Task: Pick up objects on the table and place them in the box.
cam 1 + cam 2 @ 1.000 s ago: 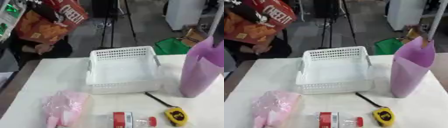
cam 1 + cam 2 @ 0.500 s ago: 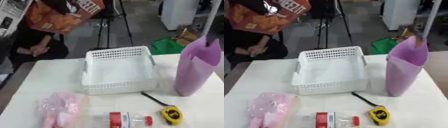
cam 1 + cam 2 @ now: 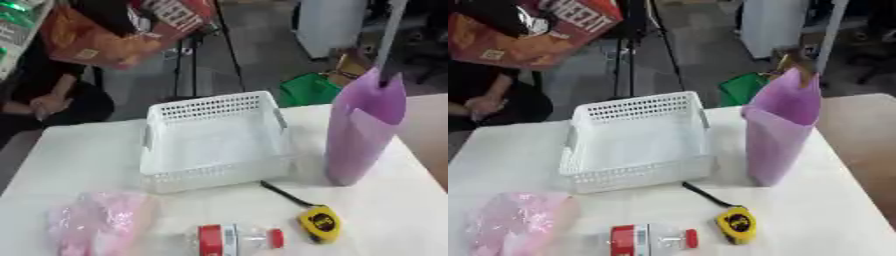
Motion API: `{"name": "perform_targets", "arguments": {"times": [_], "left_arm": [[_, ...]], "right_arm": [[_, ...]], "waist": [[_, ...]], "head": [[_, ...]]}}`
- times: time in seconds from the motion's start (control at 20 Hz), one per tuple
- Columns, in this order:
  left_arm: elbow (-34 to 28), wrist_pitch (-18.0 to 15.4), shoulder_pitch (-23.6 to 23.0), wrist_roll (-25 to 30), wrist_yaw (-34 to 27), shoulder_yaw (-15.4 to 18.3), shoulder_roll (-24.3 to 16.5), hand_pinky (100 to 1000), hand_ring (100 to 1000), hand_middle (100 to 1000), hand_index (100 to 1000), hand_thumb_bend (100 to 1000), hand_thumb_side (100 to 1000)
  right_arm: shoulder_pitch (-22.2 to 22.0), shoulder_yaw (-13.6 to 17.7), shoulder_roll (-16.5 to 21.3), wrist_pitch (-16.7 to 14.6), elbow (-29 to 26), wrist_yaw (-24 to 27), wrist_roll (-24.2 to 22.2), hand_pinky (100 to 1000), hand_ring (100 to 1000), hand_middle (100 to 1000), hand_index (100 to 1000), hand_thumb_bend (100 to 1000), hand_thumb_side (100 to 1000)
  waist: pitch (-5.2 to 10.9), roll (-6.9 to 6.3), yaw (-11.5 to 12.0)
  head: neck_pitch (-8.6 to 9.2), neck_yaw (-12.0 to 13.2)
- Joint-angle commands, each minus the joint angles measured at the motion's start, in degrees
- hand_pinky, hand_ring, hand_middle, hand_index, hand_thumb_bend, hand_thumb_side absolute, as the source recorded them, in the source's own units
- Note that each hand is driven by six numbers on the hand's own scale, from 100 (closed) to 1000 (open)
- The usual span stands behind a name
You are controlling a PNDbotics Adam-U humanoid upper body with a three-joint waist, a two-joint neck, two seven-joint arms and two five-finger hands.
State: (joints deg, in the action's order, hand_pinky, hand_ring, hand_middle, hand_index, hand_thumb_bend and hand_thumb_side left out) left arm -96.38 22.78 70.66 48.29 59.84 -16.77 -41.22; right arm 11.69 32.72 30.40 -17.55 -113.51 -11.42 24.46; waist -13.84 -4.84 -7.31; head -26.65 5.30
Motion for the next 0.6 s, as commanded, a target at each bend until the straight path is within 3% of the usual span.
{"name": "perform_targets", "arguments": {"times": [0.05,0.6], "left_arm": [[0.6,5.3,1.5,3.7,-0.6,-1.3,0.1,613,578,397,511,100,367],[4.0,9.4,2.9,3.7,-1.2,-6.2,4.2,609,576,398,511,100,379]], "right_arm": [[0.7,0.1,0.9,0.1,-1.1,0.4,0.0,750,755,709,693,100,796],[0.9,0.0,0.7,0.1,-1.1,0.7,-0.2,750,756,709,692,100,796]], "waist": [[1.01,0.35,-0.2],[0.68,0.3,-1.0]], "head": [[0.46,-0.2],[0.82,0.5]]}}
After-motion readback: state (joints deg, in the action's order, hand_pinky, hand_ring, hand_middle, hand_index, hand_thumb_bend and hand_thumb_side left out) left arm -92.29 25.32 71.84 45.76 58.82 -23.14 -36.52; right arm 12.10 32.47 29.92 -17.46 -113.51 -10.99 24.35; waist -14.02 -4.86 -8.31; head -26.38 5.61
